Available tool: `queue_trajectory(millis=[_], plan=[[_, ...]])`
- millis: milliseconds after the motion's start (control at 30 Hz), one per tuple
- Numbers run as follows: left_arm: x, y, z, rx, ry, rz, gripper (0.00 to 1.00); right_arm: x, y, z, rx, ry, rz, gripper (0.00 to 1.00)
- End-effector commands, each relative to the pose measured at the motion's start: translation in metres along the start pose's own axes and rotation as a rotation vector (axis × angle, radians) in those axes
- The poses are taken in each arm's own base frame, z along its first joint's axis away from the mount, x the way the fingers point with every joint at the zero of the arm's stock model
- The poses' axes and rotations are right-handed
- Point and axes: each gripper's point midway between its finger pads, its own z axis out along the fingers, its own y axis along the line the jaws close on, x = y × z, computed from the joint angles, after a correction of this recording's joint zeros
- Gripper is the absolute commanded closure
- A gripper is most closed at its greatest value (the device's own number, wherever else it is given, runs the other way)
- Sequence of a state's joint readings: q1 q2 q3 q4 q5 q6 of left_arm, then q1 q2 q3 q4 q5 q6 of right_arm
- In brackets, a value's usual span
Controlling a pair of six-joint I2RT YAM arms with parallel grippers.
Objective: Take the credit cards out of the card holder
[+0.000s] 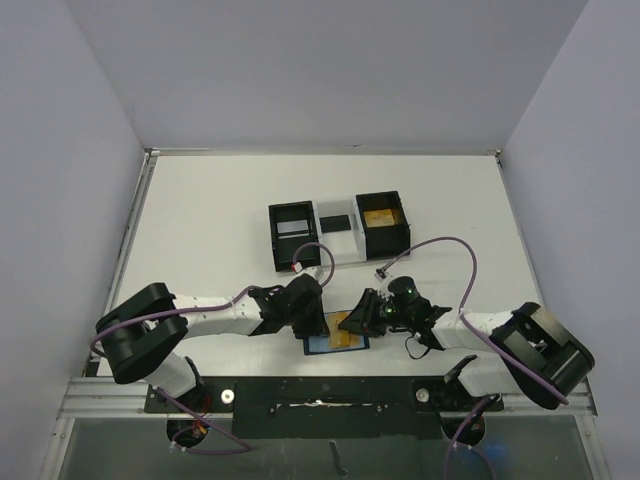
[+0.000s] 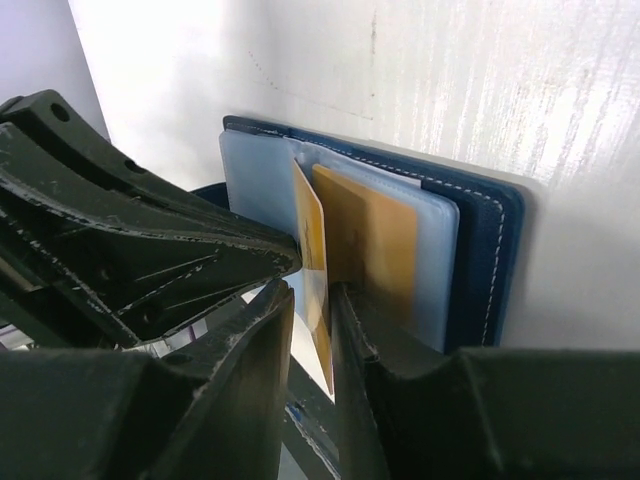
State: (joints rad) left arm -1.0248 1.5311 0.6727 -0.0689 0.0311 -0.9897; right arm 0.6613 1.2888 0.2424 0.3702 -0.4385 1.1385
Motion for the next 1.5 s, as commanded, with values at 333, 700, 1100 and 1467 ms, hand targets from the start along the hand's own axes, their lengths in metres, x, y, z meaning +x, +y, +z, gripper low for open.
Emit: queue_trajectory(millis=[333, 700, 1100, 1467], plan=[[0.006, 0.021, 0.001, -0.078, 0.005, 0.034, 1.00, -0.003, 0.017, 0.012, -0.059, 0.019, -0.020, 0.92], [-0.007, 0.010, -0.017, -0.018, -0.057, 0.040, 0.96, -0.037, 0.020, -0.038, 0.014, -0.127, -0.125, 1.00], [-0.049, -0.036, -0.050, 0.063, -0.144, 0.138, 0.70, -0.087, 0.040, -0.104, 0.082, -0.496, -0.365, 1.00], [-0.117, 0.009, -0.116, -0.071, -0.323, 0.128, 0.32, -0.163, 0.053, -0.194, 0.417, -0.902, -0.591, 1.00]])
